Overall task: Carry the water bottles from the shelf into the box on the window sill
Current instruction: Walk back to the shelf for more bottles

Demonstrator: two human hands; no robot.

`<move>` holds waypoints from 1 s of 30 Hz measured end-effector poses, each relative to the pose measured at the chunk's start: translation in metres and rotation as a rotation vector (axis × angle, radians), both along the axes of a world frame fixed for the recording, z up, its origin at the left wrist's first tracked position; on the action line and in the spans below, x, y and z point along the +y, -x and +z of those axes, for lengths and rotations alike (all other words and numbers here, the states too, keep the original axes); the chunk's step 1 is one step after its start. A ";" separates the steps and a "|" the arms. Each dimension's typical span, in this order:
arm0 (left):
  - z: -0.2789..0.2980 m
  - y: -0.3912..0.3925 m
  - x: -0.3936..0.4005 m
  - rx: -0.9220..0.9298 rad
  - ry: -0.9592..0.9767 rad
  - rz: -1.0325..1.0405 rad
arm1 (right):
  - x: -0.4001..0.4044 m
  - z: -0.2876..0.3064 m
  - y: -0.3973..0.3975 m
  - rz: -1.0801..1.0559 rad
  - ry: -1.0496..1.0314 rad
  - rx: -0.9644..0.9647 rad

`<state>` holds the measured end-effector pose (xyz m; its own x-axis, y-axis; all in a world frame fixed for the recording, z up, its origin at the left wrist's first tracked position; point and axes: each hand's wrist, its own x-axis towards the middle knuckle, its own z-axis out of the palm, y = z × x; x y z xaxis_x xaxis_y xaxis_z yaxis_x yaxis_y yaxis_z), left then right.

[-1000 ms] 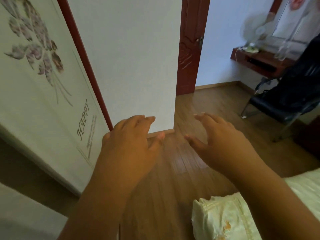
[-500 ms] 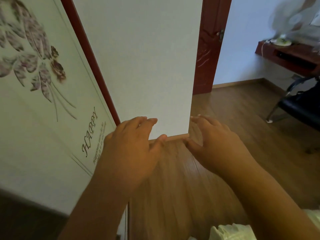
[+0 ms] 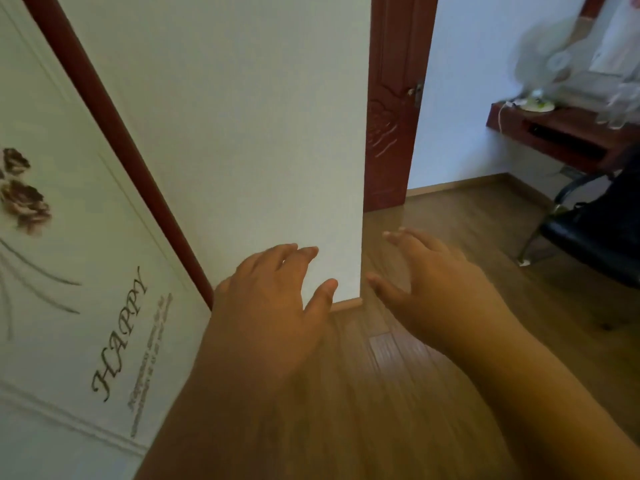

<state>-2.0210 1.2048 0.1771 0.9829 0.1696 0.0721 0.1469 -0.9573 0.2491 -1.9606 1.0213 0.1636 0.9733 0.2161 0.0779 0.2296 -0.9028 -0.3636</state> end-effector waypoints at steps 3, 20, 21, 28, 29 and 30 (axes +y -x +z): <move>-0.003 -0.037 -0.022 0.014 -0.003 -0.081 | -0.024 0.002 -0.018 -0.099 0.022 0.026; -0.007 -0.254 -0.112 -0.130 0.114 -0.729 | -0.108 0.017 -0.120 -0.673 0.084 0.071; -0.006 -0.266 -0.115 -0.133 0.125 -0.754 | -0.107 0.019 -0.128 -0.701 0.081 0.072; -0.010 -0.339 -0.120 -0.126 0.125 -0.931 | -0.098 0.014 -0.174 -0.847 0.057 0.092; -0.011 -0.347 -0.122 -0.131 0.126 -0.960 | -0.098 0.012 -0.179 -0.870 0.055 0.095; -0.012 -0.354 -0.126 -0.131 0.129 -0.994 | -0.099 0.011 -0.183 -0.896 0.051 0.095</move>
